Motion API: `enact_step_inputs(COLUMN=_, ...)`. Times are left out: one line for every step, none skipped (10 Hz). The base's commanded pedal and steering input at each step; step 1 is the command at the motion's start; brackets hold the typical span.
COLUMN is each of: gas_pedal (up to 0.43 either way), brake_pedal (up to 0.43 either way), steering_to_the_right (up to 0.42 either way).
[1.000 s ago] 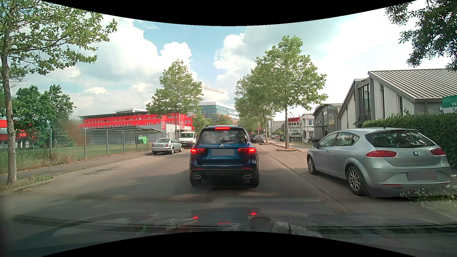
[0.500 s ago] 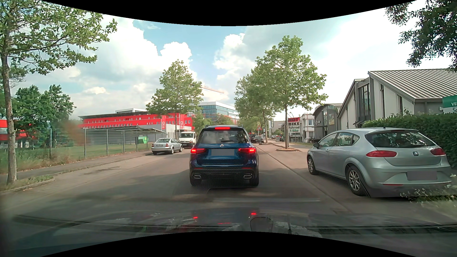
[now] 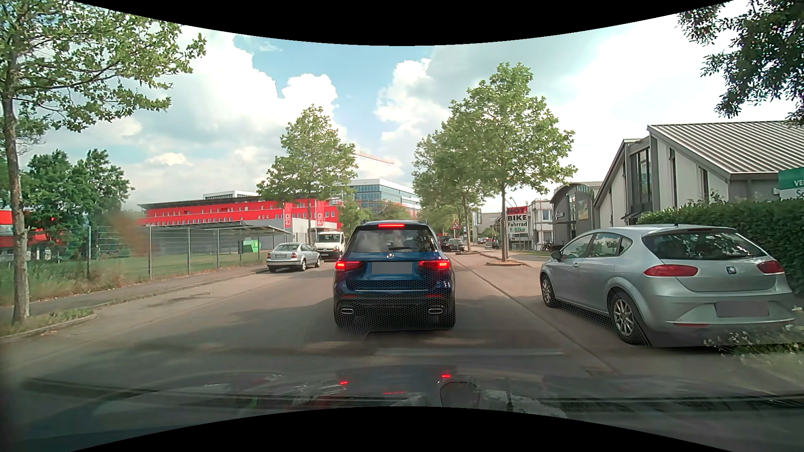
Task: Follow the waypoints while adhering to traffic rules and regulations
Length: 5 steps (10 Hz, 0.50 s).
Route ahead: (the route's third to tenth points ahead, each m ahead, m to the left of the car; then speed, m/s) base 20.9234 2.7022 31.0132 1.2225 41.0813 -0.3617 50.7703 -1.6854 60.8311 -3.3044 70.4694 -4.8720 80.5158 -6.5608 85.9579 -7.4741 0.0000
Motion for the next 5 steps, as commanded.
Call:
enact_step_inputs(gas_pedal=0.0, brake_pedal=0.268, steering_to_the_right=-0.005)
enact_step_inputs(gas_pedal=0.0, brake_pedal=0.268, steering_to_the_right=-0.005)
enact_step_inputs(gas_pedal=0.0, brake_pedal=0.268, steering_to_the_right=-0.005)
enact_step_inputs(gas_pedal=0.0, brake_pedal=0.268, steering_to_the_right=-0.005)
enact_step_inputs(gas_pedal=0.0, brake_pedal=0.268, steering_to_the_right=-0.004)
